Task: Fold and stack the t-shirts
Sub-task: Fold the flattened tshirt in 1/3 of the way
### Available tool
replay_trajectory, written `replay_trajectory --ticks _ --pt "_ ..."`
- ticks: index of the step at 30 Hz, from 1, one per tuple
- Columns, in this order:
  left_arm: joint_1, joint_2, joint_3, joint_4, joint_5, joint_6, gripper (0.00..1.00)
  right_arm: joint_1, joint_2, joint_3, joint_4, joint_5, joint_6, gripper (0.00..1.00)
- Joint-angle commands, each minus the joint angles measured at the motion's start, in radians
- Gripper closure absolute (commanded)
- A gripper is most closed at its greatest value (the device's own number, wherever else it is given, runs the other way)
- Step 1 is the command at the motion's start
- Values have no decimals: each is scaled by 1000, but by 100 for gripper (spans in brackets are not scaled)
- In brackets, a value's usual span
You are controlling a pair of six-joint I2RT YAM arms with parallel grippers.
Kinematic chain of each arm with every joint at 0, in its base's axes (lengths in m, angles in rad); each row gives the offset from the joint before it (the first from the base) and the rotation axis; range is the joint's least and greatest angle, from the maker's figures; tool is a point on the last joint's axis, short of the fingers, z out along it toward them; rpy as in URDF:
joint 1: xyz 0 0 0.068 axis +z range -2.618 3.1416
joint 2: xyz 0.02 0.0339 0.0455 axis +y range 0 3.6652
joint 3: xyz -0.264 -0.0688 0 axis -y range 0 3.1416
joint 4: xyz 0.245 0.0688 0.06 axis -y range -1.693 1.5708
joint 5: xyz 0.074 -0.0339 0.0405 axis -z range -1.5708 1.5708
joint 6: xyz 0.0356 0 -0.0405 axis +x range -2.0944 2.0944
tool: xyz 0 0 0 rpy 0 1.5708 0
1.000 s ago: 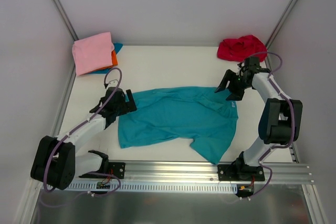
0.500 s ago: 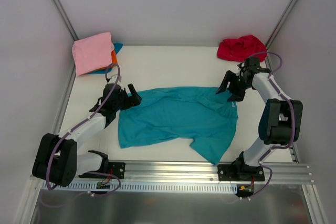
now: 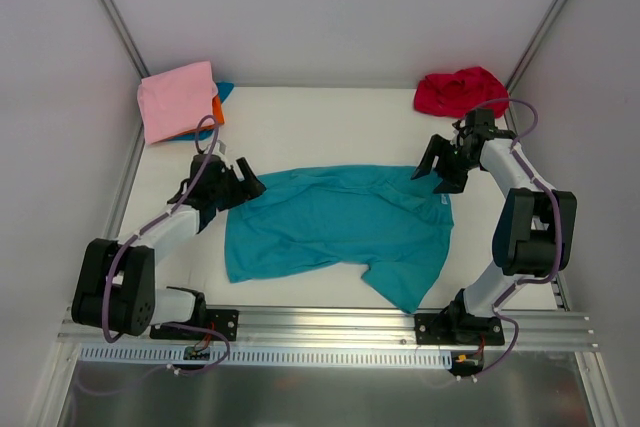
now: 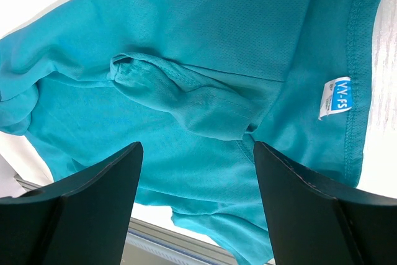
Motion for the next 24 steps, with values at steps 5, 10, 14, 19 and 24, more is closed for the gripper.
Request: replay_trajectory --ticks 5,10,14,19,24 --pt "14 63 34 7 50 -21 21 0 -39 8 -24 22 -16 23" --pt "14 85 26 9 48 -18 21 0 -38 5 -24 23 -18 23" --pt "17 85 28 -7 50 -13 22 0 -36 7 -23 23 -18 23" --pt "18 50 48 -91 -5 10 23 0 -30 8 -19 19 -15 23" --pt "23 51 43 -91 -10 16 22 0 -27 5 -15 15 -12 23"
